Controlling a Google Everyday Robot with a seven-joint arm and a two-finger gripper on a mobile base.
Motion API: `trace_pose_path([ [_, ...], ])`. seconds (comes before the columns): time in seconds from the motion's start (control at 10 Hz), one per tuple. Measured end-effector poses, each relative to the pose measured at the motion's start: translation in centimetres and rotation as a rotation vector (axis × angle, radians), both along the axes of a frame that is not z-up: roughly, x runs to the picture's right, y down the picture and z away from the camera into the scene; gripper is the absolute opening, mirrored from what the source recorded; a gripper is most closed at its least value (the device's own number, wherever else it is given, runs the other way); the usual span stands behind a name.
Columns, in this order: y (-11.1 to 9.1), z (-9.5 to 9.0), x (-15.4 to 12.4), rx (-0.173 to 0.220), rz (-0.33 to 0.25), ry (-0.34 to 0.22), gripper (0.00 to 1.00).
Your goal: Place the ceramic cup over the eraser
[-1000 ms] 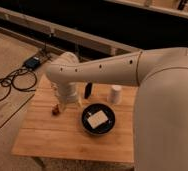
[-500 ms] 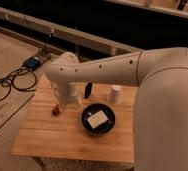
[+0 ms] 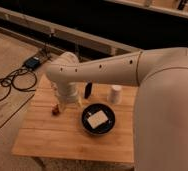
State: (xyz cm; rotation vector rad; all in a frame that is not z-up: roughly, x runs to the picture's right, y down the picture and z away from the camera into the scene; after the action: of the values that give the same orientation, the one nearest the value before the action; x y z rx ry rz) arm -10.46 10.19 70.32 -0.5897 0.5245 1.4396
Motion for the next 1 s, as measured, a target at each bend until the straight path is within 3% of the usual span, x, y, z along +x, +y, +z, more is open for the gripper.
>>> trace_pose_path([
  [0.3, 0.0, 0.3, 0.2, 0.002, 0.012, -0.003, 0.65],
  [0.6, 0.1, 2.4, 4.3, 0.005, 0.064, 0.041, 0.65],
  [1.0, 0.8, 5.4, 9.9, -0.019, 0.096, 0.126, 0.65],
])
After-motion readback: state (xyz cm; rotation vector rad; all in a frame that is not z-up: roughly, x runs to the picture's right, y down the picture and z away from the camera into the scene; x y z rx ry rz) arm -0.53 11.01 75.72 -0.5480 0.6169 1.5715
